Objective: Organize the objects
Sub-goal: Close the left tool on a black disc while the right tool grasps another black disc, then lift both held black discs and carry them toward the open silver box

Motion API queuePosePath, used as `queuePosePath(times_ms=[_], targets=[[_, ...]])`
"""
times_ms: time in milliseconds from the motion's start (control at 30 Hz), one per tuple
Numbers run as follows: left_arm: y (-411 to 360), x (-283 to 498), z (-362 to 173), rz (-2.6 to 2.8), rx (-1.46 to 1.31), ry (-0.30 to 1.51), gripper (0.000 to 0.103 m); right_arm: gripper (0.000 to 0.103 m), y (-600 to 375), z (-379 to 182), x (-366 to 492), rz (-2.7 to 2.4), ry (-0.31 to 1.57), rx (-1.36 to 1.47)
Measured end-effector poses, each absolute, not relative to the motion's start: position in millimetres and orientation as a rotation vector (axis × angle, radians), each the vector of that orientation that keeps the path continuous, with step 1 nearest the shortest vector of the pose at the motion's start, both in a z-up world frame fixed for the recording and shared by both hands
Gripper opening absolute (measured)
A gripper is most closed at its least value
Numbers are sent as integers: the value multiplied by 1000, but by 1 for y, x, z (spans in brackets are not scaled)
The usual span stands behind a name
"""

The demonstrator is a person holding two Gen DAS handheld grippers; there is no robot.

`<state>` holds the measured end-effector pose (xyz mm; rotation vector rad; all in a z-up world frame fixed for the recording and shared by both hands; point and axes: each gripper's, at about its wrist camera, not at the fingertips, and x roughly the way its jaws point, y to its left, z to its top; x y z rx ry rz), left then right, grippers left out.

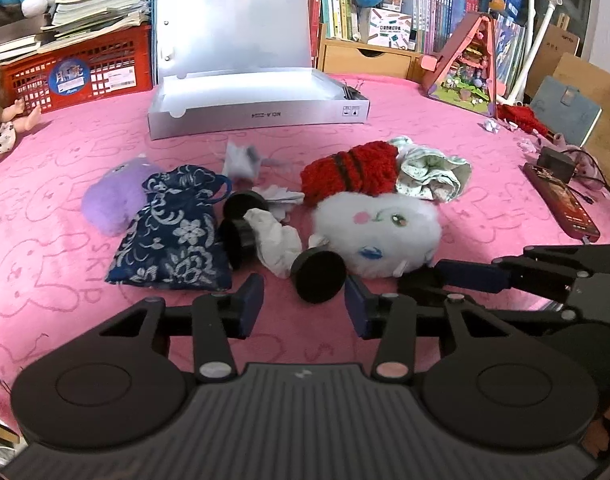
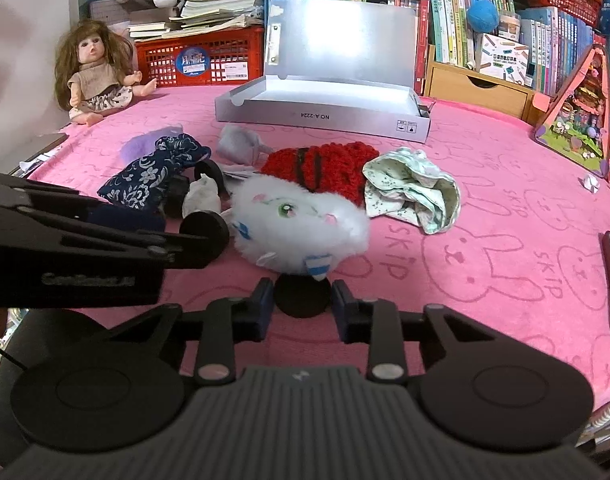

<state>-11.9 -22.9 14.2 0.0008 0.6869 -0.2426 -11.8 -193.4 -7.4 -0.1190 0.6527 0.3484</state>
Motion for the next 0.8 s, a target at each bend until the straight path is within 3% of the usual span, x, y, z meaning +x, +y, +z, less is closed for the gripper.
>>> queuePosePath(times_ms=[467,800], targets=[[-37,5,1,-257,1,683,43,36,-204,-6,-16,300,658,-67],[-37,2,-2,-253,16,655,43,36,-215,-4,-16,255,658,-40]])
